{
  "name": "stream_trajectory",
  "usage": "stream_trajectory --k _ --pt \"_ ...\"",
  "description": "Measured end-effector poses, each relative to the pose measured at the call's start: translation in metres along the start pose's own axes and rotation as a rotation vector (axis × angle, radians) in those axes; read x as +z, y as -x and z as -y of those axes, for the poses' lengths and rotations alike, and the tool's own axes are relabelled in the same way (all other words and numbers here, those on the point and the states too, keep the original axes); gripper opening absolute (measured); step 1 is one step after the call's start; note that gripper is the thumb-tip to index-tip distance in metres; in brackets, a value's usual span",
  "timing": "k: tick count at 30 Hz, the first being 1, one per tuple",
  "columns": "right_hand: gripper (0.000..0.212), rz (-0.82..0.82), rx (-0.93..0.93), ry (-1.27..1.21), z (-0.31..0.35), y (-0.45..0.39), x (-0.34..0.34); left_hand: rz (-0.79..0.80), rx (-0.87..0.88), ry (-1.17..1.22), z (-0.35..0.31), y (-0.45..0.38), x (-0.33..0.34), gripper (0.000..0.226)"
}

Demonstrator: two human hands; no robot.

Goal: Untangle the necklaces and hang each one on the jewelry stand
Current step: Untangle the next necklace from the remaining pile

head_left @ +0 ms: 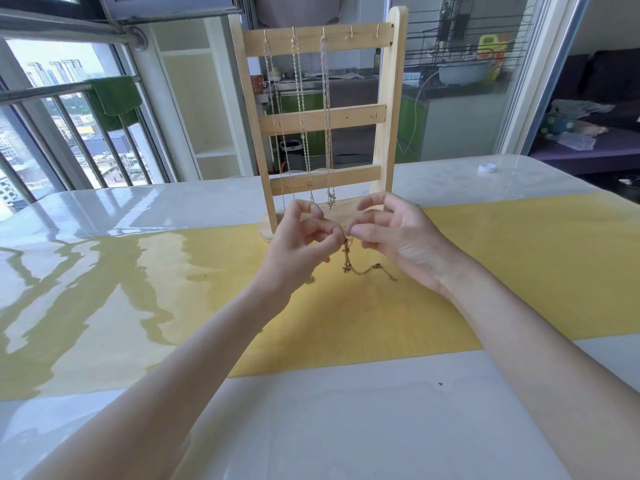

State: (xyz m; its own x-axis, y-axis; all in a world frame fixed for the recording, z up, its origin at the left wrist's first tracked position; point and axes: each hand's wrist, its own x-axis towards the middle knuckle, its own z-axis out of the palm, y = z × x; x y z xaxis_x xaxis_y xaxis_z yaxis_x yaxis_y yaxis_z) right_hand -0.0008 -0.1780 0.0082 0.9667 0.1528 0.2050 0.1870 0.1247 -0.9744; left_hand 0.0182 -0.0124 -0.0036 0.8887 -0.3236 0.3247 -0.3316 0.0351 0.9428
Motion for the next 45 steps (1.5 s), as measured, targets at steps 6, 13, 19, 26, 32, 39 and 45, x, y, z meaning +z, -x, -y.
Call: stream_trajectory --k 6,13,19,26,32,39,45 --pt "0.031 -0.004 -0.013 0.133 -0.002 -0.002 -0.001 -0.015 0.027 -0.073 0.001 -0.001 0.001 0.032" --pt "0.03 0.063 0.075 0.199 -0.002 0.0 0.0 0.021 0.107 -0.185 0.001 0.0 0.003 0.034" --pt "0.032 0.072 0.099 0.217 -0.006 -0.001 0.001 0.072 0.162 -0.3 0.004 0.0 0.005 0.036" --pt "0.035 0.128 0.184 0.156 -0.011 0.0 0.0 0.143 0.532 -0.669 0.014 0.005 0.006 0.026" --pt "0.03 0.121 0.213 -0.002 -0.01 -0.001 -0.005 0.077 0.375 -0.47 0.01 0.005 0.007 0.031" --pt "0.027 0.065 0.192 -0.122 -0.005 0.001 -0.008 0.077 0.192 -0.315 0.007 0.0 0.003 0.037" --pt "0.028 0.059 0.194 -0.083 -0.005 0.0 -0.005 0.093 0.305 -0.456 0.005 0.003 0.005 0.04"
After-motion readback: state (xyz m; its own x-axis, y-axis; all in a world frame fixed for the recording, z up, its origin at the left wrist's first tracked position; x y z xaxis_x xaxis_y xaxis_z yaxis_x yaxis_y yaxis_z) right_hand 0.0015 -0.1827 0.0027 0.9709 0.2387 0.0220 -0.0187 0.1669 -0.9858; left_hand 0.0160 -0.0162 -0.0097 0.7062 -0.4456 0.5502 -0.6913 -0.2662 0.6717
